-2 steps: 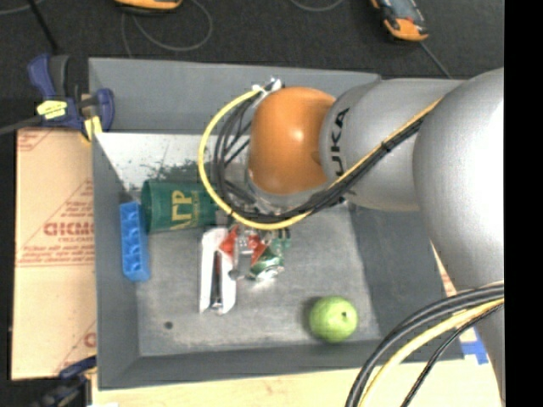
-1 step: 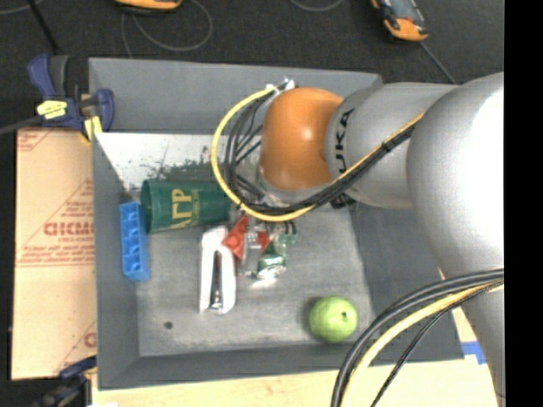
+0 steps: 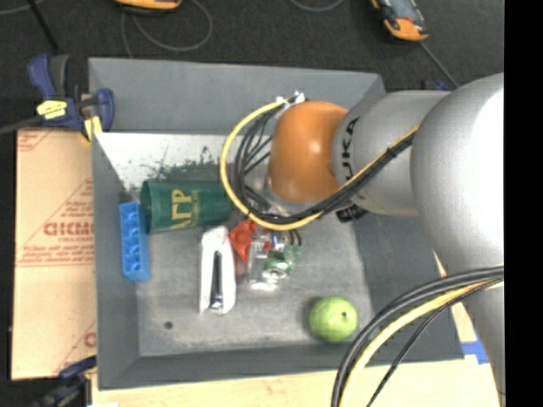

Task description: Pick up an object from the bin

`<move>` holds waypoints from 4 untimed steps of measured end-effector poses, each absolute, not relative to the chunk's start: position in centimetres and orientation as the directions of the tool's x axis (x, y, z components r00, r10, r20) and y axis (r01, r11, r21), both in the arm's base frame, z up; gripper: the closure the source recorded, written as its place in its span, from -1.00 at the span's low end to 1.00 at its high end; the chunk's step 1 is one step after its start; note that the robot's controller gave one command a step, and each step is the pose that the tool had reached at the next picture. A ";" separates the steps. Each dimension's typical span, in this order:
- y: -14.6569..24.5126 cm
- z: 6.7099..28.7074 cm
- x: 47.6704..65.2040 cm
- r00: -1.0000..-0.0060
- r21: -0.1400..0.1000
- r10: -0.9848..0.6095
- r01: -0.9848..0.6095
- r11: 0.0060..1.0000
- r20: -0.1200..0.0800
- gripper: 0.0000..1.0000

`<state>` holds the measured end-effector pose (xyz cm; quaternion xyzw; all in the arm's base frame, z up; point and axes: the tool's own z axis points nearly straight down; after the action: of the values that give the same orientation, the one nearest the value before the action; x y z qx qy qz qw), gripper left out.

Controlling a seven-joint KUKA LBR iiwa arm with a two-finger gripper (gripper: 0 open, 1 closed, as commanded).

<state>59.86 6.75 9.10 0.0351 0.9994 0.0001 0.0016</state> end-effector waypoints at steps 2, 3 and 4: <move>3.5 8.7 61.8 -1.000 0.002 -0.010 -0.010 1.000 -0.006 -1.00; -2.9 7.1 59.8 -0.998 0.001 0.055 0.055 0.999 -0.003 1.00; -2.9 7.1 59.8 -0.998 0.001 0.055 0.055 0.998 -0.003 1.00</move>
Offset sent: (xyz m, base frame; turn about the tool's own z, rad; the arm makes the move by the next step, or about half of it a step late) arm 0.0198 -0.0629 -0.0210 -0.1171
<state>59.83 -2.85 7.09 0.0276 0.9996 0.0006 0.0017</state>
